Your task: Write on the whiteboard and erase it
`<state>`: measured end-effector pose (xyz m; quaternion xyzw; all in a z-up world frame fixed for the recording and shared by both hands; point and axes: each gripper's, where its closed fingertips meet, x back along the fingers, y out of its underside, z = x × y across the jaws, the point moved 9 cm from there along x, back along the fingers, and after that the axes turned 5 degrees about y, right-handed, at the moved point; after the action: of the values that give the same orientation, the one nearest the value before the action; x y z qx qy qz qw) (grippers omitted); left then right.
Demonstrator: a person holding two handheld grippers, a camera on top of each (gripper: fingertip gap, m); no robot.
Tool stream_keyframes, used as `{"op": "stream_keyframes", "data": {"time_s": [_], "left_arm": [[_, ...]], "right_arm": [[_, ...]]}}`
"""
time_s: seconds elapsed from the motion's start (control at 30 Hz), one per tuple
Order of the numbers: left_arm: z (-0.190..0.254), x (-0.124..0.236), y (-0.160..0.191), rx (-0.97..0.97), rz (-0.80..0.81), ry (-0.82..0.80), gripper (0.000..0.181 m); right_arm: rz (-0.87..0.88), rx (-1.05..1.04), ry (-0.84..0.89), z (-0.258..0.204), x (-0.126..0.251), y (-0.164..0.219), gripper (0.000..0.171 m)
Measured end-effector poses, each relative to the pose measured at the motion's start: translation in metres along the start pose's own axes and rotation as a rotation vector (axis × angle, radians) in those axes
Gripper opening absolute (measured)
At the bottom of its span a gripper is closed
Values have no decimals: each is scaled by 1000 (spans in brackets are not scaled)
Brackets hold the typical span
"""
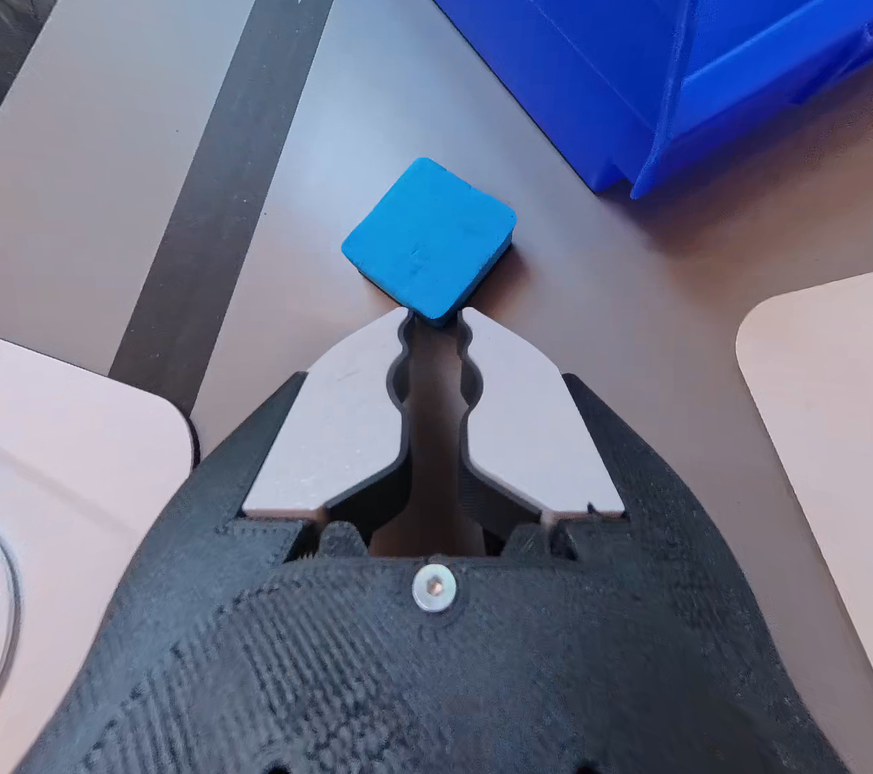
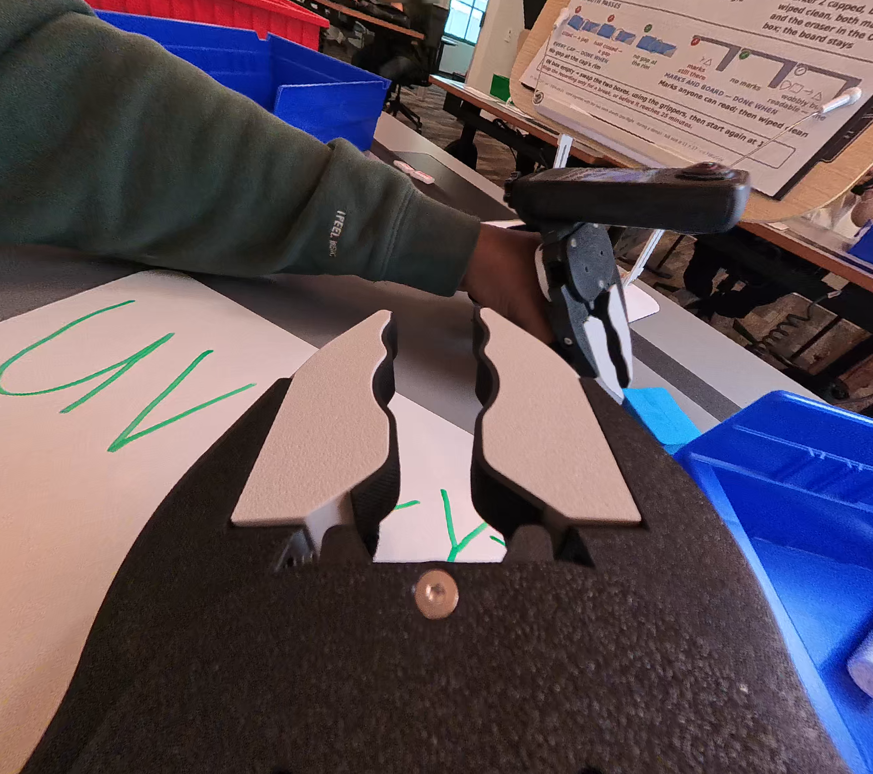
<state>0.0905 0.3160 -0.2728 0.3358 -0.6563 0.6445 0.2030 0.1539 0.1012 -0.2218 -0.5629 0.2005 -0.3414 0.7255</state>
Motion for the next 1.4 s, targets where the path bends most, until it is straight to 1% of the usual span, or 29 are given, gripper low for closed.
{"op": "stream_keyframes", "data": {"time_s": [0.13,0.27,0.33,0.4,0.47,0.57,0.6,0.7,0.77,0.87,1.13,1.4], "left_arm": [[2,10,9,-2,16,9,18],[1,19,8,1,20,59,40],[0,22,5,15,-2,88,57],[-3,21,0,-16,-14,97,69],[-9,16,-5,-66,-53,100,79],[-18,4,-12,-72,-109,174,90],[-20,0,-14,-92,-134,186,91],[-22,-8,-17,-128,-168,225,87],[-20,-9,-18,-143,-174,252,73],[-13,-7,-17,-146,-168,276,57],[-3,7,-6,-160,-137,184,55],[23,53,18,-194,-95,99,55]], "right_arm": [[0,2,9,1,0,0,30],[-19,3,6,0,-4,3,30],[-27,19,12,-1,-4,4,29],[-23,26,19,-1,-4,3,29],[-22,25,22,-1,-4,3,29],[-34,37,27,0,-4,5,29],[-35,41,31,0,-4,5,29],[-26,38,44,3,-1,3,29],[-20,23,48,5,1,3,28],[-15,1,46,8,2,3,28],[-17,-3,67,12,3,4,28],[-31,-6,66,11,3,5,29]]}}
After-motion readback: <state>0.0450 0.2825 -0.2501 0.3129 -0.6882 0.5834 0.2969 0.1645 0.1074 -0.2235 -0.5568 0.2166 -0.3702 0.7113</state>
